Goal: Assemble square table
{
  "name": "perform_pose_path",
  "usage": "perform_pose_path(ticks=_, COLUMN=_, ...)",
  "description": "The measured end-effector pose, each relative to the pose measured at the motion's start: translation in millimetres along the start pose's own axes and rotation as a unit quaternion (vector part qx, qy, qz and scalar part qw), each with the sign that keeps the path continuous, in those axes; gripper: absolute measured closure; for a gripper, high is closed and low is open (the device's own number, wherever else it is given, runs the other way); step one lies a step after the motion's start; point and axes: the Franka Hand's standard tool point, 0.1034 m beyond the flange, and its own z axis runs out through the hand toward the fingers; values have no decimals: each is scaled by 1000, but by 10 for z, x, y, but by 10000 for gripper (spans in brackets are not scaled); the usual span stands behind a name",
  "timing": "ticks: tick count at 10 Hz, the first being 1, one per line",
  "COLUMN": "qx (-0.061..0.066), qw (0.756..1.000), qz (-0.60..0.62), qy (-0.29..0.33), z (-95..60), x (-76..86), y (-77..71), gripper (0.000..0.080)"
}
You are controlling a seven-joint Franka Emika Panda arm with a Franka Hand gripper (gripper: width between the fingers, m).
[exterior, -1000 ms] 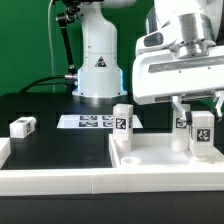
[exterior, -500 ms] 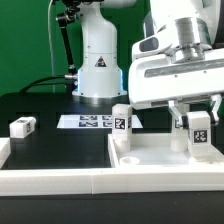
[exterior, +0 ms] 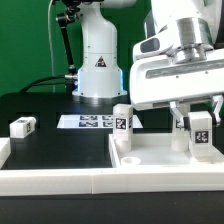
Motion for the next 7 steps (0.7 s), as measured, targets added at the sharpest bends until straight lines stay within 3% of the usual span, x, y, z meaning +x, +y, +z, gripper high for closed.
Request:
perform_pose_path(ticks=1, qx=0, qw=1000, qz=0, qy=-2, z=3, x=-6, y=1, gripper=503)
perform_pose_path(ticks=2, qx=0, qw=1000, qz=0, qy=-4, z=4, x=-13, y=3, gripper=426)
perform_pose_path(ticks=3, qx=0, qw=1000, qz=0, qy=-3, z=-17, x=1, y=9, gripper=246)
perform_pose_path(ticks=4, qx=0, qw=1000, qz=0, qy=-2, z=-25, x=5, y=7, gripper=246)
perform_pose_path(ticks=5, qx=0, qw=1000, qz=0, qy=-2, z=-32, x=14, y=4, gripper=167)
perform_pose_path(ticks=7, qx=1, qw=1000, qz=-1, qy=0, z=-48, x=35, y=-4, gripper=155)
